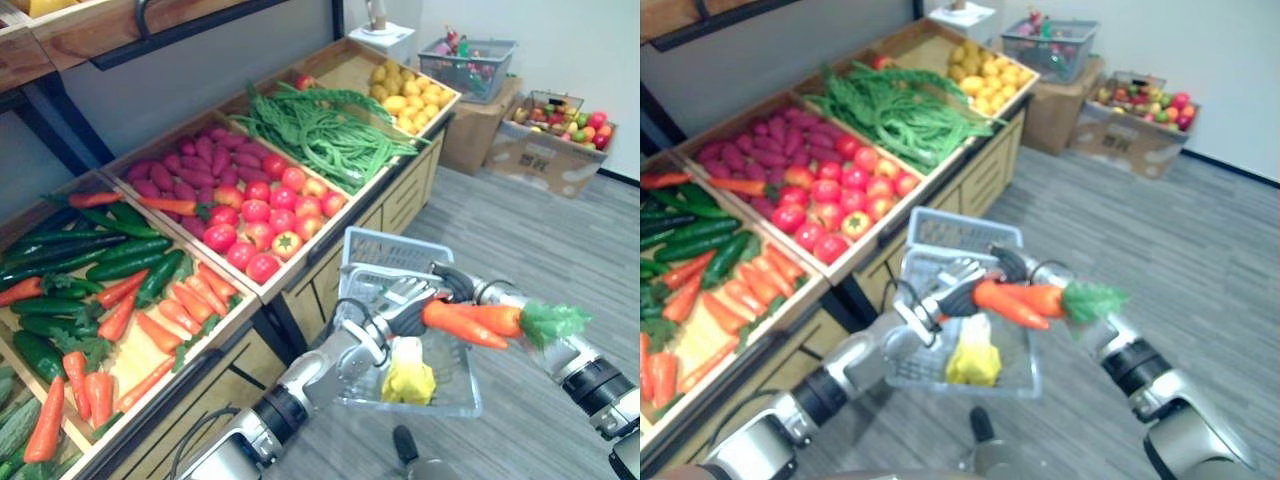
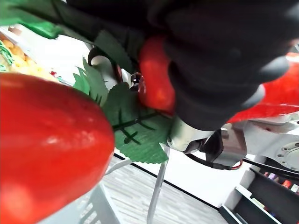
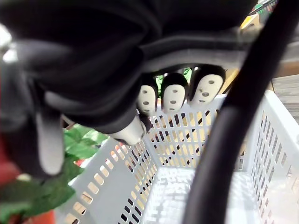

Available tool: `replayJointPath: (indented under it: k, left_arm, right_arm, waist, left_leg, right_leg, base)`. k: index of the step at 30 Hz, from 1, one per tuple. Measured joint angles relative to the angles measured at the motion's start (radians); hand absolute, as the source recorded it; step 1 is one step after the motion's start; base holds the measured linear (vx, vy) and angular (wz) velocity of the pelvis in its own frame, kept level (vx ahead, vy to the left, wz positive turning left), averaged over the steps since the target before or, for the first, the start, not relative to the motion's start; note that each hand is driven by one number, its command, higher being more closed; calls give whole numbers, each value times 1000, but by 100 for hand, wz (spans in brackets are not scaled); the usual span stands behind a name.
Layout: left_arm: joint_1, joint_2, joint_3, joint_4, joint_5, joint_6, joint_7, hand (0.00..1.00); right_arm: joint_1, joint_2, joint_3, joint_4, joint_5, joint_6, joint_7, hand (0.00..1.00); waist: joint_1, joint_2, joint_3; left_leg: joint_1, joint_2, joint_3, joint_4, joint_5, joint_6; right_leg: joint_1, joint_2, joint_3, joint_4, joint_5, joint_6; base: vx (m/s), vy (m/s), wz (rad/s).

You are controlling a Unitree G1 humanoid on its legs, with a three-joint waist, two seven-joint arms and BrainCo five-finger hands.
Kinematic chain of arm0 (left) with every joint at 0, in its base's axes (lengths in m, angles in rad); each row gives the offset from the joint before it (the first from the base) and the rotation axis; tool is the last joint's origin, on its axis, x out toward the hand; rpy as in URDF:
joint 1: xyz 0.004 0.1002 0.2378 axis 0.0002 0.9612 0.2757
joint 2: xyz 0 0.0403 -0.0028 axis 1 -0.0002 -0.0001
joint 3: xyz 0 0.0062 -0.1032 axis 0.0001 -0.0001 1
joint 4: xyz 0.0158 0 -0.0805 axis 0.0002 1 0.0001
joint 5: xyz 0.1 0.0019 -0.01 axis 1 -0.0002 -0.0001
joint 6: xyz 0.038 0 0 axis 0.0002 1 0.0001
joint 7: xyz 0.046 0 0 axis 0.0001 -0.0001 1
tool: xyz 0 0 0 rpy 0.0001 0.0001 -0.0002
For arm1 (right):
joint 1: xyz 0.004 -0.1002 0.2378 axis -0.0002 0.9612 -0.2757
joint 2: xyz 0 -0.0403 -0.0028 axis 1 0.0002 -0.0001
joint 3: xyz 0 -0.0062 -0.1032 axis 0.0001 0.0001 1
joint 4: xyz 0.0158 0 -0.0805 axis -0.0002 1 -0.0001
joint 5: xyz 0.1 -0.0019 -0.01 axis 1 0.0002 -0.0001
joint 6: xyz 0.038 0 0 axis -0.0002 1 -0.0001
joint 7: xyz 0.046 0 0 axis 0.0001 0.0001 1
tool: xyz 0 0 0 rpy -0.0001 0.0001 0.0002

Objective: Pick vegetable in the basket

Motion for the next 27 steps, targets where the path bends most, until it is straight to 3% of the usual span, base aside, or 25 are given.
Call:
replayJointPath:
  k: [4,8,12,27]
  left_arm:
    - [0,-14,31,158,44,29,-13,100]
    - [-1,-19,66,234,86,93,-38,100]
    - [-1,-29,74,272,89,117,-46,100]
    - [-16,-83,93,377,124,136,-60,100]
  right_arm:
    - [-34,-7,3,-6,1,-5,8,100]
    - [-47,-5,19,-37,1,-6,11,100]
    - [-61,13,24,-69,2,-16,12,100]
    - [-91,13,50,-134,6,-37,23,100]
  waist:
    - [-5,3,2]
    - [-5,7,6]
    - [-8,7,14]
    - [-27,13,22]
  left_leg:
    - [2,3,12,0,-1,-1]
    - [2,4,26,0,-1,-2]
    - [-14,30,31,67,-32,-8]
    - [-29,60,74,143,-75,-18]
  right_leg:
    - [-5,7,11,1,0,0]
    - [-19,16,24,14,0,0]
    - [-20,18,33,15,0,0]
    - [-39,33,76,17,0,0]
  base:
    - [-32,-28,-9]
    - [-36,-27,-12]
    - [-23,-39,-7]
    - [-42,-34,-8]
